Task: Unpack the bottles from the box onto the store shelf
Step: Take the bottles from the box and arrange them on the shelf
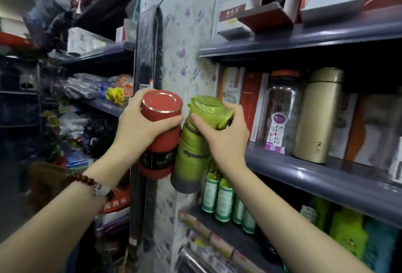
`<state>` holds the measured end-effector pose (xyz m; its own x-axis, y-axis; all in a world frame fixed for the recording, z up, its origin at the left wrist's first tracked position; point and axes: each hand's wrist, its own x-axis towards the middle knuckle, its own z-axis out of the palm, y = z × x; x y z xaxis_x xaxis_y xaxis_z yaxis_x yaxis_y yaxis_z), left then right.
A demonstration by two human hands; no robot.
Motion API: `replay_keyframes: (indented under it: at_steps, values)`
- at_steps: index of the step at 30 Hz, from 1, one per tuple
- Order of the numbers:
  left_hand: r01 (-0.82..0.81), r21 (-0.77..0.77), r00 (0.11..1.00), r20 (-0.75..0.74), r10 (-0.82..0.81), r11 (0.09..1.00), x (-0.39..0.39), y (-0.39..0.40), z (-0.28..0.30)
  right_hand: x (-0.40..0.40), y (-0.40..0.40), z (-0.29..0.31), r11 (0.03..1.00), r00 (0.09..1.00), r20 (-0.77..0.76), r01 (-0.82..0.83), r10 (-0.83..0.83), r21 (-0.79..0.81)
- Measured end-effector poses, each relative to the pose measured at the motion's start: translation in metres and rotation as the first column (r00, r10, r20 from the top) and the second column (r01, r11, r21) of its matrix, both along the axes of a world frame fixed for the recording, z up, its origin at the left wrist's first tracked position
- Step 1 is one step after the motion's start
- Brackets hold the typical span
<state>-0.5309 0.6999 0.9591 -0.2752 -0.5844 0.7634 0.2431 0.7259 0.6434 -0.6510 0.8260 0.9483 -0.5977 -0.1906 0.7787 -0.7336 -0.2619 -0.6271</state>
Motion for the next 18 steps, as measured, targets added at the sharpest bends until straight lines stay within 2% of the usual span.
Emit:
replay_keyframes:
  at_steps: [3, 9, 18]
  values:
    - [0.077, -0.106, 0.994, -0.064, -0.084, 0.991, -0.018, -0.010, 0.019, -0.005, -0.006, 0.017, 0.989, 0.994, -0.017, 0.104, -0.106, -0.110]
    - [0.220, -0.268, 0.959, -0.119, -0.259, 0.938, -0.049, -0.035, 0.055, -0.016, -0.017, 0.050, 0.916, 0.981, 0.036, 0.189, -0.189, -0.353]
    - [0.368, -0.450, 0.894, -0.068, -0.442, 0.814, -0.087, -0.029, 0.083, -0.027, -0.009, 0.065, 0.768, 0.931, 0.065, 0.334, -0.359, -0.546]
